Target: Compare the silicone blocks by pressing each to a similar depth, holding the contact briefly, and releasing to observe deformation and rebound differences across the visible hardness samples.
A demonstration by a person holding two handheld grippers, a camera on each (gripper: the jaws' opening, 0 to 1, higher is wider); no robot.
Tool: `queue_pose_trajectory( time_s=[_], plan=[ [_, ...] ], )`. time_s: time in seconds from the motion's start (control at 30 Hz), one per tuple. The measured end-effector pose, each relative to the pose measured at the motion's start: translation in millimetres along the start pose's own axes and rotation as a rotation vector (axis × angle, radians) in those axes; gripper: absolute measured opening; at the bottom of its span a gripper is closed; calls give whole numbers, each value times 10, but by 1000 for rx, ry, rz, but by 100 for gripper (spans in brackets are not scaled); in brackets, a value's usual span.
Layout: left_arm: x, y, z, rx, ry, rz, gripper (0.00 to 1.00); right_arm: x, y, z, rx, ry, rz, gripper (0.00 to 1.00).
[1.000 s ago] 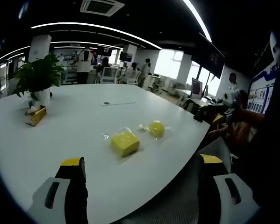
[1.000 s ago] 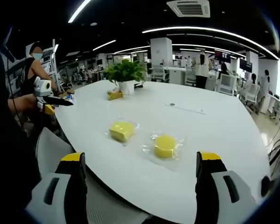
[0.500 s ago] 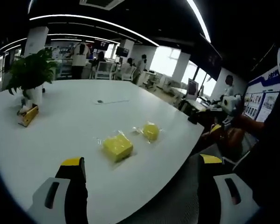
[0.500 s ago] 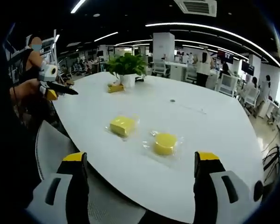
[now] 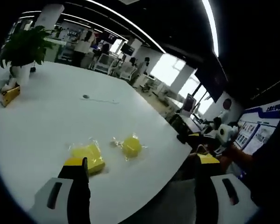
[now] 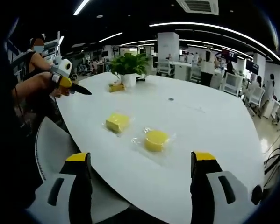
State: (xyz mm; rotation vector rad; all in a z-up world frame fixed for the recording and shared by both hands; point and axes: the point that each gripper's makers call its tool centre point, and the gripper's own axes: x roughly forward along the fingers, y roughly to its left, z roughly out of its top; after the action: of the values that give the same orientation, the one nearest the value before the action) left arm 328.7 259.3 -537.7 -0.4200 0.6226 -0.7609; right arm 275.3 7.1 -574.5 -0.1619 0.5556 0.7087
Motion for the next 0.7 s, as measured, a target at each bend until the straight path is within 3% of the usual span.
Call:
queue_pose_trajectory(
  time_s=[0.2, 0.37, 0.5, 0.6, 0.7],
  plan=[
    [402, 18, 141, -16, -8, -16, 90, -124, -62, -107, -16, 16, -13, 74],
    [719, 140, 137, -70, 7, -10, 89, -248, -117, -156, -47, 29, -36, 69],
    [971, 207, 59, -153, 38, -33, 94, -309, -108, -169, -71, 37, -33, 67],
    [1183, 307, -13, -199, 60, -26, 92, -360, -150, -155, -93, 25, -49, 63],
    [1418, 382, -153, -225, 104, -32, 82, -405, -204, -121, -99, 4, -73, 61]
  ],
)
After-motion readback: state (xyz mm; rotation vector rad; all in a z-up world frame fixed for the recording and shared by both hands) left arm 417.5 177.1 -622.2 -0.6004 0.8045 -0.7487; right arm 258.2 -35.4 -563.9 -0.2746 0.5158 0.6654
